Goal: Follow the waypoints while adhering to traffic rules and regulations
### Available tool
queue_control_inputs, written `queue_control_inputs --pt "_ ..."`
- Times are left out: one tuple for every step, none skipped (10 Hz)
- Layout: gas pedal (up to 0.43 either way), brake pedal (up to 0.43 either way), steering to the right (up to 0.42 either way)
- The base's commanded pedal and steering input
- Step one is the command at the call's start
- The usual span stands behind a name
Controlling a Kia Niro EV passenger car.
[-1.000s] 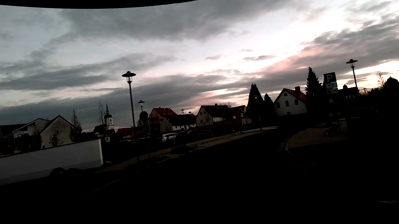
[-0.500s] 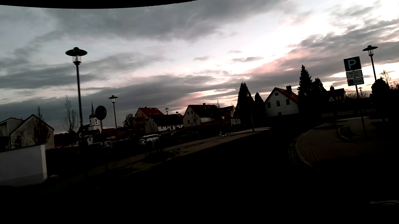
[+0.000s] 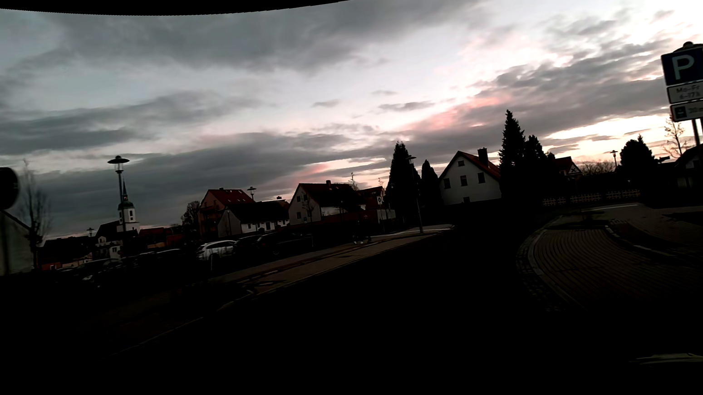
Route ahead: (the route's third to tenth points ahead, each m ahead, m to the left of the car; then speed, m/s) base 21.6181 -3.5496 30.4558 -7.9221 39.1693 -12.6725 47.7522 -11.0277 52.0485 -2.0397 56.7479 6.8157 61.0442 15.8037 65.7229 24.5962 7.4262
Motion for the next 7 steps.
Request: queue_control_inputs --pt "0.047 0.0 0.105" --pt "0.047 0.0 0.107" --pt "0.047 0.0 0.109" --pt "0.047 0.0 0.109" --pt "0.047 0.0 0.11" --pt "0.047 0.0 0.11" --pt "0.047 0.0 0.11"
